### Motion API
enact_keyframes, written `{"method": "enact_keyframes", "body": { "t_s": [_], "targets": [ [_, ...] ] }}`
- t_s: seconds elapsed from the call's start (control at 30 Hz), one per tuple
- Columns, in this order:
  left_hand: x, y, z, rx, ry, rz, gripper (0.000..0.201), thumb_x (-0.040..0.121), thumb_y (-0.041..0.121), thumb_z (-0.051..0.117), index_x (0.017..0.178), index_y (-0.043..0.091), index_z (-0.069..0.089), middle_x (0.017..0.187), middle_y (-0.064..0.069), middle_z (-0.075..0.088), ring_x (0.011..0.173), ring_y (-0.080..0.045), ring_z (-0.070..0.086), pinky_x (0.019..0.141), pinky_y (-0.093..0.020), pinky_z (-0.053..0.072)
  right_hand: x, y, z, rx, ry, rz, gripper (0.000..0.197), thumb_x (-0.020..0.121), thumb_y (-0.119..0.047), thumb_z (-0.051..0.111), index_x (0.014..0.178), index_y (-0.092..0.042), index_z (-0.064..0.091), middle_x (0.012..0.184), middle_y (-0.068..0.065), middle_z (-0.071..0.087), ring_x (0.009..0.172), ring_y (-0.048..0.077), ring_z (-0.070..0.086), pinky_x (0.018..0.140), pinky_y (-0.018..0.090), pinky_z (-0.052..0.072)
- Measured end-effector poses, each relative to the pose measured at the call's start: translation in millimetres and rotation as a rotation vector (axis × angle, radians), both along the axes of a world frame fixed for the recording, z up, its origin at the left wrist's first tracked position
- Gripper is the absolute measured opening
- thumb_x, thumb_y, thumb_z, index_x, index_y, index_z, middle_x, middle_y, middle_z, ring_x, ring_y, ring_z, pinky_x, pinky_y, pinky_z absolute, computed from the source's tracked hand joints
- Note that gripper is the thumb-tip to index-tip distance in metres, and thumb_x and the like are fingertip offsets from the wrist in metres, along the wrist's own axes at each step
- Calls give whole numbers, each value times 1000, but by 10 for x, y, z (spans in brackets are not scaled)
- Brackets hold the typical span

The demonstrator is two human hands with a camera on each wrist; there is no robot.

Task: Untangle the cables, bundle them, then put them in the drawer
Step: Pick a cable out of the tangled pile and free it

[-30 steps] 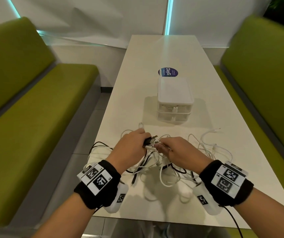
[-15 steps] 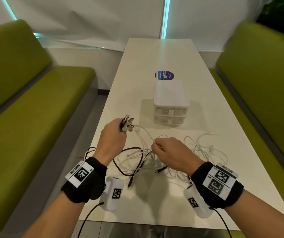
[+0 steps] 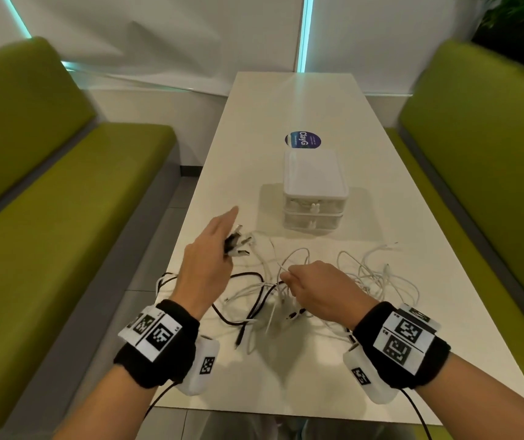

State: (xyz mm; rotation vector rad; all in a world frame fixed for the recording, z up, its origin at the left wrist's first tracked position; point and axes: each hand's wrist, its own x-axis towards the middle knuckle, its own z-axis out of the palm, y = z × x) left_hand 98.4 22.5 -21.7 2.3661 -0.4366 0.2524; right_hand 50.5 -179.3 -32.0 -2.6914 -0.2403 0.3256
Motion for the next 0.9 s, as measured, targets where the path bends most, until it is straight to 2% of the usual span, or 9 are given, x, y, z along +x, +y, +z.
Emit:
{"method": "enact_keyframes", "body": {
  "t_s": [0.07, 0.13, 0.23, 0.3, 0.43, 0.57, 0.63, 0.8, 0.9],
  "targets": [
    [-66, -78, 13, -13, -34, -145, 80, 78, -18, 45, 145, 26, 43, 139, 6, 53, 116, -15, 58, 101, -33, 47, 1, 0, -7, 9, 5, 5, 41, 104, -33, 35, 63, -28, 33, 70, 0, 51, 71, 25, 51, 63, 33, 36],
    [-109, -158, 9, 52, 50, -278, 80, 75, -18, 44, 139, 28, 49, 136, 10, 56, 115, -13, 58, 100, -34, 47, 10, 0, 2, 34, -17, 15, 38, 103, -34, 37, 66, -27, 38, 70, 0, 53, 69, 24, 51, 61, 32, 34],
    [-154, -242, -65, 245, 159, -390, 64, 79, -11, 44, 130, 25, 57, 122, 7, 60, 105, -23, 61, 88, -41, 49, 2, 14, 24, 43, -76, 51, 28, 101, -35, 41, 80, -21, 51, 71, -1, 54, 68, 21, 49, 59, 34, 32],
    [-164, -238, -95, 336, 195, -386, 52, 82, -6, 44, 124, 21, 60, 112, 1, 58, 96, -29, 60, 81, -44, 47, -14, 15, 9, 51, -95, 60, 27, 100, -35, 41, 78, -21, 49, 69, -1, 54, 67, 20, 48, 56, 34, 31],
    [-167, -214, -71, 332, 162, -341, 39, 83, -3, 47, 112, 17, 63, 102, -2, 56, 89, -32, 58, 76, -47, 46, -29, -51, -74, 44, -69, 35, 29, 99, -37, 44, 75, -21, 46, 72, 1, 56, 68, 21, 51, 58, 35, 35],
    [-122, -167, -3, 224, 117, -259, 38, 85, -4, 49, 112, 17, 65, 101, 1, 59, 89, -28, 59, 77, -45, 48, -21, -60, -46, 116, -86, 17, 11, 96, -32, 53, 96, -21, 56, 83, -1, 62, 77, 20, 57, 63, 33, 40],
    [-99, -145, 27, 174, 113, -228, 36, 85, -4, 51, 110, 17, 66, 99, 2, 59, 89, -26, 59, 77, -44, 48, -22, -58, -19, 173, -105, 0, 14, 95, -33, 56, 105, -24, 55, 89, 0, 67, 80, 20, 60, 67, 34, 46],
    [-93, -102, 61, 59, 79, -157, 29, 84, -7, 49, 93, 14, 66, 90, 5, 59, 85, -21, 60, 76, -45, 50, -26, -42, -19, 165, -122, -57, 17, 94, -34, 58, 87, -18, 56, 77, -5, 60, 73, 16, 55, 63, 31, 41],
    [-65, -63, 56, -28, 86, -82, 27, 82, -9, 45, 88, 10, 64, 89, -2, 62, 84, -26, 61, 78, -50, 50, -22, -71, -63, 152, -94, -92, 28, 95, -33, 55, 71, -23, 46, 69, -5, 55, 68, 17, 51, 61, 32, 39]
  ]
}}
